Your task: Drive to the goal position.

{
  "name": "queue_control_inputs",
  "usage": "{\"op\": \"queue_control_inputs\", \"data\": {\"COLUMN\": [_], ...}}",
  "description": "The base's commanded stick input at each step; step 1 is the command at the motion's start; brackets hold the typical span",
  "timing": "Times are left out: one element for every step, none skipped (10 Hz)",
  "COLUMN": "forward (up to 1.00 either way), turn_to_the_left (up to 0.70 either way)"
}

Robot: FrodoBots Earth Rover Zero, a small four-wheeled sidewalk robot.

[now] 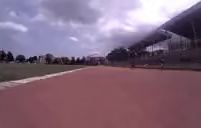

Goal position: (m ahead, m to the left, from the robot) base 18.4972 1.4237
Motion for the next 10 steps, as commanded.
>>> {"op": "queue_control_inputs", "data": {"forward": [0.45, 0.45, 0.45, 0.45, 0.45, 0.45, 0.45, 0.45, 0.45, 0.45], "turn_to_the_left": [0.0, 0.0, 0.0, 0.0, 0.0, 0.0, 0.0, 0.0, 0.0, 0.0]}}
